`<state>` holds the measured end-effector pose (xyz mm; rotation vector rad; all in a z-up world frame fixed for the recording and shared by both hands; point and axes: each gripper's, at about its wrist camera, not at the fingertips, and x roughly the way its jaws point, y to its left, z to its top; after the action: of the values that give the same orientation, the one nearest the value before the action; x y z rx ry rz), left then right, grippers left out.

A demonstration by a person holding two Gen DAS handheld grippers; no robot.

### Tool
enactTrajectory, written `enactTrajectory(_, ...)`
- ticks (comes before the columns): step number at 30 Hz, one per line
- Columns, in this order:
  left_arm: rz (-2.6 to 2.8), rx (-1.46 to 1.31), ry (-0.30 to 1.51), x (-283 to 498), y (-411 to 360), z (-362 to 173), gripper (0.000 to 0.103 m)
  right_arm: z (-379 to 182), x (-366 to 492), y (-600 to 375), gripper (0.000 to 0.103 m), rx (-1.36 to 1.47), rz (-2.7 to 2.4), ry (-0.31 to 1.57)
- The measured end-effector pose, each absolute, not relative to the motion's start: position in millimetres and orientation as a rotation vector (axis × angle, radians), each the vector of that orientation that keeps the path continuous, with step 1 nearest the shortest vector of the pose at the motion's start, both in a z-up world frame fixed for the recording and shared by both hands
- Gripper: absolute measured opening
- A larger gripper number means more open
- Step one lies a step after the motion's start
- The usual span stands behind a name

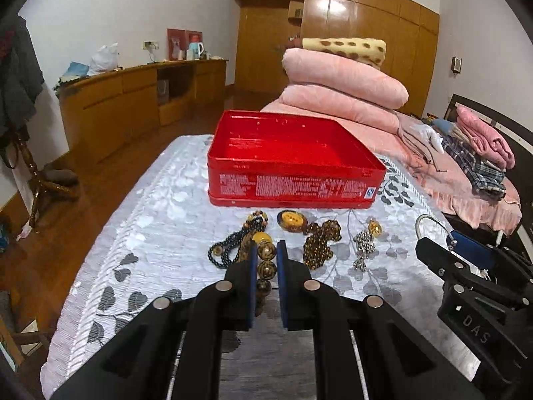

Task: Organize jewelry
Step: 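Carry the bangle and bead bracelet over the red tray and release them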

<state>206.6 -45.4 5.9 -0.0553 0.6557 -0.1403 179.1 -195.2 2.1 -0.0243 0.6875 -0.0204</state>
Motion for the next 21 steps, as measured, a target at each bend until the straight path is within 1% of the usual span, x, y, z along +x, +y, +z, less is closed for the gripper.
enactTrajectory(7, -0.134, -0.063, 0.621, 215.3, -43.6, 18.2, 0.011, 12.5, 189.9, -191.2, 0.044, -0.031, -0.009, 0.659)
enactTrajectory(13, -0.148, -0.086, 0.557, 234.6, -40.7, 45.4, 0.011, 36.8, 214.1, -192.0, 0.044, -0.035, 0.023, 0.615)
enactTrajectory(21, -0.196, -0.121, 0.508, 291.1, -40.4, 82.4, 0.011, 68.8, 271.0, -197.2, 0.044, -0.024, 0.071, 0.568)
